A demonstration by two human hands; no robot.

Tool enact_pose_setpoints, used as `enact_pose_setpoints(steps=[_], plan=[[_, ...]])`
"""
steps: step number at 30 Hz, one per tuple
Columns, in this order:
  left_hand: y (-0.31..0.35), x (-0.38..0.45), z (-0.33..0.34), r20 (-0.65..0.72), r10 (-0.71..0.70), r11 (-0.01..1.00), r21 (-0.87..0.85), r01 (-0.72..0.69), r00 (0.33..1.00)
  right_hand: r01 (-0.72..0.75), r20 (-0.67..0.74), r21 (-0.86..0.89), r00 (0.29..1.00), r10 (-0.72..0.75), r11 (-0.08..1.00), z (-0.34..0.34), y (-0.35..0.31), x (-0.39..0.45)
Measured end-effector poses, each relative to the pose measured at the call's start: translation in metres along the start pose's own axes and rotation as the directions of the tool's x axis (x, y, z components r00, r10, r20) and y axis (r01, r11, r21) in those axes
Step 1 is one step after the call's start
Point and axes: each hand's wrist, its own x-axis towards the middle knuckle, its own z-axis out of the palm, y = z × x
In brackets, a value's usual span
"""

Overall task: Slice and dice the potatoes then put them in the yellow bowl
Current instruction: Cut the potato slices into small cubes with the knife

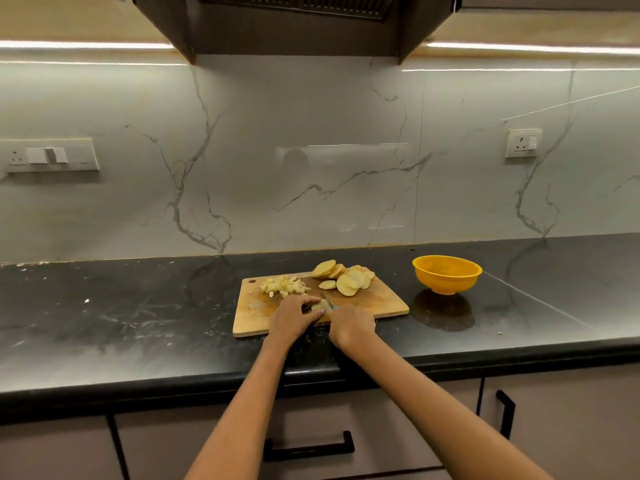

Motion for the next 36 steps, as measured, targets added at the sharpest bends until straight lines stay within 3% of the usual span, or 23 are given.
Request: enact_pose_setpoints(steps=[8, 15, 22, 31, 36], plan=[[0.004, -0.006, 0.005, -0.043, -0.006, 0.998, 0.069, 0.009, 0.999, 0.036, -0.004, -0.089, 0.999, -0.037, 0.995, 0.005, 0.011, -0.052], [0.005, -0.007, 0.004, -0.062, 0.025, 1.000, 0.013, -0.024, 0.998, -0.024, -0.148, 0.089, 0.988, 0.037, 0.996, -0.009, 0.013, -0.052], [0.001, -0.004, 0.004, -0.053, 0.006, 1.000, 0.007, -0.006, 0.999, -0.035, -0.112, 0.174, 0.992, 0.055, 0.984, 0.002, 0.008, -0.022], [-0.002, -0.002, 0.006, -0.068, 0.018, 1.000, 0.009, -0.018, 0.998, -0.006, -0.090, 0.142, 0.996, 0.019, 0.990, 0.005, 0.007, -0.014], [-0.004, 0.001, 0.006, -0.054, 0.011, 1.000, -0.005, -0.011, 0.998, -0.012, -0.002, 0.150, 1.000, 0.013, 0.989, -0.001, 0.005, -0.002]])
